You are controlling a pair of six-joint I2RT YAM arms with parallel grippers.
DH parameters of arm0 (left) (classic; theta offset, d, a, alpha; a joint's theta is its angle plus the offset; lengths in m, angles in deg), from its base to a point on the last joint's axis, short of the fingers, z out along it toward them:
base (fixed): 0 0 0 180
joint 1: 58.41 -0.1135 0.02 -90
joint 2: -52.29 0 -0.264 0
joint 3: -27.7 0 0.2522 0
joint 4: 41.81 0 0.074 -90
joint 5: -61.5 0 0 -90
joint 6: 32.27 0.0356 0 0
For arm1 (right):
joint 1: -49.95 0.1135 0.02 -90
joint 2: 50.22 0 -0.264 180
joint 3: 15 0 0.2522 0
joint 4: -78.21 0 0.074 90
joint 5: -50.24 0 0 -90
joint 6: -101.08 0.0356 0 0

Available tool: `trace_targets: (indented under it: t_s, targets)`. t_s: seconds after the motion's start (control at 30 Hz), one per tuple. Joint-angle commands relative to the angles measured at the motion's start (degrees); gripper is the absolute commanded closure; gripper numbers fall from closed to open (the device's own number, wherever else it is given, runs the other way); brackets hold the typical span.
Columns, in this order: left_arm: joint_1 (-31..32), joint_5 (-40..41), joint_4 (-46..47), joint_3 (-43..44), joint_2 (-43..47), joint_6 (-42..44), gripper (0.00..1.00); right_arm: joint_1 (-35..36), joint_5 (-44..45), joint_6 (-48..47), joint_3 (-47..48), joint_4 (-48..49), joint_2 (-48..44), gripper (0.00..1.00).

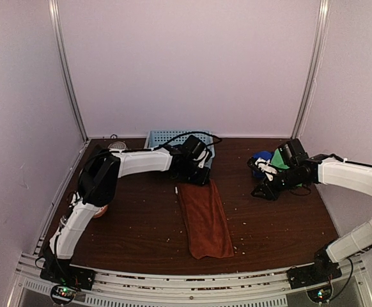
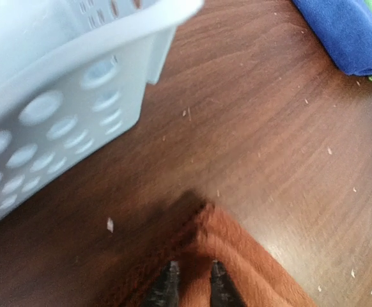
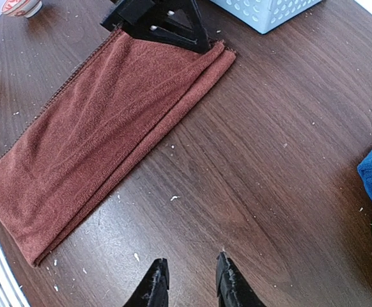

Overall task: Roll the towels
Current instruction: Rotate the towel at the center of the board, then move the towel to the center of the board.

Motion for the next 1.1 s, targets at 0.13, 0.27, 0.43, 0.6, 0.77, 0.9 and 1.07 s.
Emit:
trace_targets:
  t_s: [0.13,0.27,0.43,0.6,0.77,0.9,1.07]
  targets:
    - [4.46,0.45,1.80,-18.74,25.87,3.67,0.70,0.64,-4.88,-2.91,2.90,-2.46,-0.51,0.73]
    - [8.50,-3.77,6.59,-34.64,35.45,5.18,0.83,1.16,-8.92,-0.77,8.46,-4.67,4.16,0.74]
    - [15.63,-6.45,10.11,-50.37,41.06,8.17,1.00,4.12,-9.13,2.70,13.38,-3.40,11.18,0.80]
    - [19.83,-7.93,13.21,-56.93,41.28,7.50,1.00,9.42,-10.31,4.98,18.88,-1.85,20.64,0.86]
    - [21.48,-8.00,15.23,-57.45,38.40,6.38,1.00,12.53,-11.28,6.14,22.92,-0.13,29.41,0.88]
    - [22.22,-7.50,14.17,-56.52,37.17,6.43,1.00,12.60,-8.05,7.96,24.92,0.39,34.51,0.91]
    - [22.63,-5.98,13.40,-59.56,40.57,6.21,0.97,11.13,2.80,10.72,23.26,2.19,35.14,0.93]
